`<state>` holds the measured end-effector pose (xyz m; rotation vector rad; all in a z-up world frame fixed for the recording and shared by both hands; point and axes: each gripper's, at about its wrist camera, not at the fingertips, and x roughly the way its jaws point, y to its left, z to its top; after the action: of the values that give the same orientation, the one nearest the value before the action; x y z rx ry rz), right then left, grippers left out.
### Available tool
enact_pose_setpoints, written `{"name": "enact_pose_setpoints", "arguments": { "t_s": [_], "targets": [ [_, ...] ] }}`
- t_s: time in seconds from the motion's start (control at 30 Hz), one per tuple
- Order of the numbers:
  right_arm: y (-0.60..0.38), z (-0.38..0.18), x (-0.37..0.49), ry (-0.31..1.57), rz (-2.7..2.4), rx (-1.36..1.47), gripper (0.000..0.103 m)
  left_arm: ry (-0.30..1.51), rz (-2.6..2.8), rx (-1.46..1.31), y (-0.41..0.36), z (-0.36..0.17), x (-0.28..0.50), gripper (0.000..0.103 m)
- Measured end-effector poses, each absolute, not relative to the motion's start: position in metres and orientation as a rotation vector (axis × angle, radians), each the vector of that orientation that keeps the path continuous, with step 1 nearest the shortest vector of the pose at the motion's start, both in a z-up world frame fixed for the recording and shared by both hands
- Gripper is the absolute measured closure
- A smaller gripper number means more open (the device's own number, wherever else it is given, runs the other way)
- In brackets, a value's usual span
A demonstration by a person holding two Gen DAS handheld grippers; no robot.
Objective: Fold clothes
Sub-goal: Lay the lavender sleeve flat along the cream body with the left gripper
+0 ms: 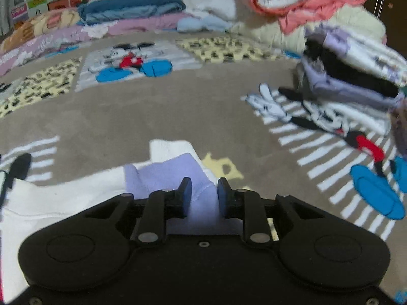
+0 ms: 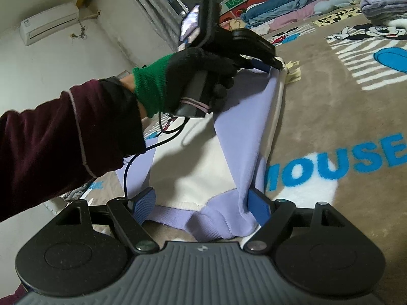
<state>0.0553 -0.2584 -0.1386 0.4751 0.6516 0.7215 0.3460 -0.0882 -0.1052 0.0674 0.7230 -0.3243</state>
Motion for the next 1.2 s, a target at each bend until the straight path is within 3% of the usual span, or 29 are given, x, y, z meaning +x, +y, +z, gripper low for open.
{"name": "enact_pose_setpoints", "arguments": {
  "t_s": [0.17,0.4,0.53,0.7,1.03,1.2],
  "targets": [
    [-0.27,-0.129,0.047,0.597,0.669,0.47,0.025,0.707,-0.336,0.137,-0.078,-0.096,0.334,0.082],
    [-0.246,-0.112,0.048,0.405,0.646,0.215,0.025,0.78,-0.415,0.14,-0.093,-0.109,0.348,0.082],
    [-0.225,-0.126,0.062,0.474,0.686,0.198,0.025,0.827,-0.442,0.044,-0.093,-0.114,0.358,0.082],
    [-0.225,-0.137,0.07,0.541,0.687,0.236,0.025,0.745,-0.41,-0.099,-0.06,-0.091,0.35,0.082],
    [-0.223,-0.144,0.069,0.552,0.695,0.238,0.025,0.882,-0.37,0.223,-0.11,-0.12,0.378,0.081],
    [-0.222,-0.146,0.068,0.553,0.699,0.238,0.025,0.797,-0.369,0.164,-0.093,-0.103,0.36,0.081]
  ]
}}
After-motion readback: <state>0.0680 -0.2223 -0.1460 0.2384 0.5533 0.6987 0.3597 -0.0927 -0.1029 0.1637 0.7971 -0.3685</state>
